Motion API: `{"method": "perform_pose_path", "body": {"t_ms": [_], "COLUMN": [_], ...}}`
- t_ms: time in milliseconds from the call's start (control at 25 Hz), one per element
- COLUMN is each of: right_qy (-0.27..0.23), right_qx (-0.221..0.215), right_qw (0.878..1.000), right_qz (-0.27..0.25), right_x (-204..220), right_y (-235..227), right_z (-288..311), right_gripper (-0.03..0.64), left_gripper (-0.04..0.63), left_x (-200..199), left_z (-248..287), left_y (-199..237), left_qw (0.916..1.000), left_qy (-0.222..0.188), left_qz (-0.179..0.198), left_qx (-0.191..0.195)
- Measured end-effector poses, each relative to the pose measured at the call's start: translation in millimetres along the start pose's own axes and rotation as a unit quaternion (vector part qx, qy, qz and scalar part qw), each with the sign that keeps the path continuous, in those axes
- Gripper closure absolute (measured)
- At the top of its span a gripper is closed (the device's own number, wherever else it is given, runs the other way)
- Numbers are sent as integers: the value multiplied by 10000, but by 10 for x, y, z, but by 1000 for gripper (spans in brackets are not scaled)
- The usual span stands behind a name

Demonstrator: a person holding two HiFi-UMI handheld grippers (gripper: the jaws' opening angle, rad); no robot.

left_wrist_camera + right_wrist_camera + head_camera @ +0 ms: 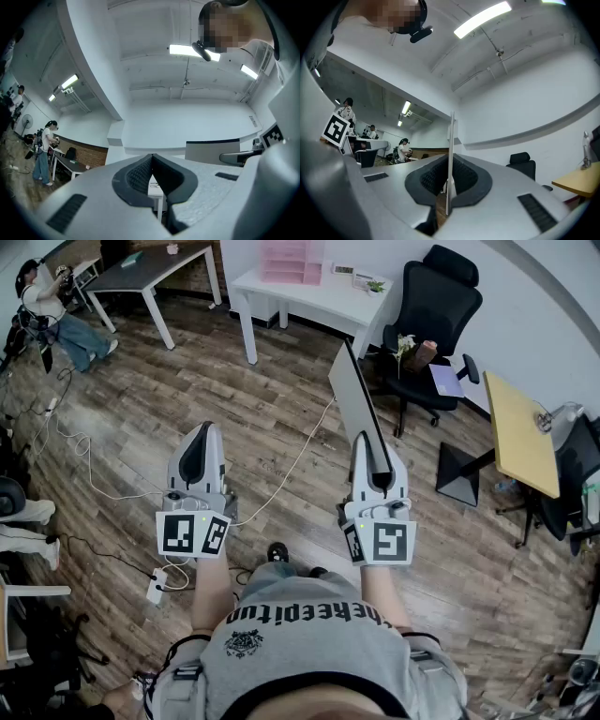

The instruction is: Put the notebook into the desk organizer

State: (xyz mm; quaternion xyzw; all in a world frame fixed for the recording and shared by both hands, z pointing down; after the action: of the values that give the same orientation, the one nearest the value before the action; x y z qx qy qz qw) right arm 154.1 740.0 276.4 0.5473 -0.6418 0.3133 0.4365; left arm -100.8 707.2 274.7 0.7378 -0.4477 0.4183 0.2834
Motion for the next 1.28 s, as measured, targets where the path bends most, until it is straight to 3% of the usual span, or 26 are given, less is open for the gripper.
{"method": "perform_pose_path", "body": {"t_ms": [440, 720, 920, 1280], "right_qy": [32, 49, -108, 111], "right_qx": [105, 130, 121, 242], "right_qw": [9999, 9976, 9990, 9995], "right_qz": [-72, -679, -412, -141], "right_x": [181, 285, 371, 540], "right_y": [24, 148, 270, 399], "right_z": [286, 528, 604, 845], "right_gripper": [609, 609, 609, 609], "left_gripper": [592, 592, 592, 592], "left_x": [176, 244, 276, 360], "left_z": [261, 421, 434, 570], "left_y": [225, 481, 695, 977], "left_qw": [9999, 9996, 9994, 9992], "left_qy": [37, 15, -4, -18], "left_qz": [-68, -61, -59, -140], "left_qx": [97, 262, 355, 386]}}
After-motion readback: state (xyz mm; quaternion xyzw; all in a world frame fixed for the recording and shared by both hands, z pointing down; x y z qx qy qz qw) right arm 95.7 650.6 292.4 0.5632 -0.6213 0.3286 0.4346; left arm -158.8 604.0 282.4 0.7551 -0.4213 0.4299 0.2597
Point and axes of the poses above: the fingertips, and each gripper's own axes: z forward along the fingers, y to its left, x out of its underside, the point moved 4 cm from there along -z, backward along the fingers, and after that the axes turned 10 degrees about -y, right-handed, at the moved point
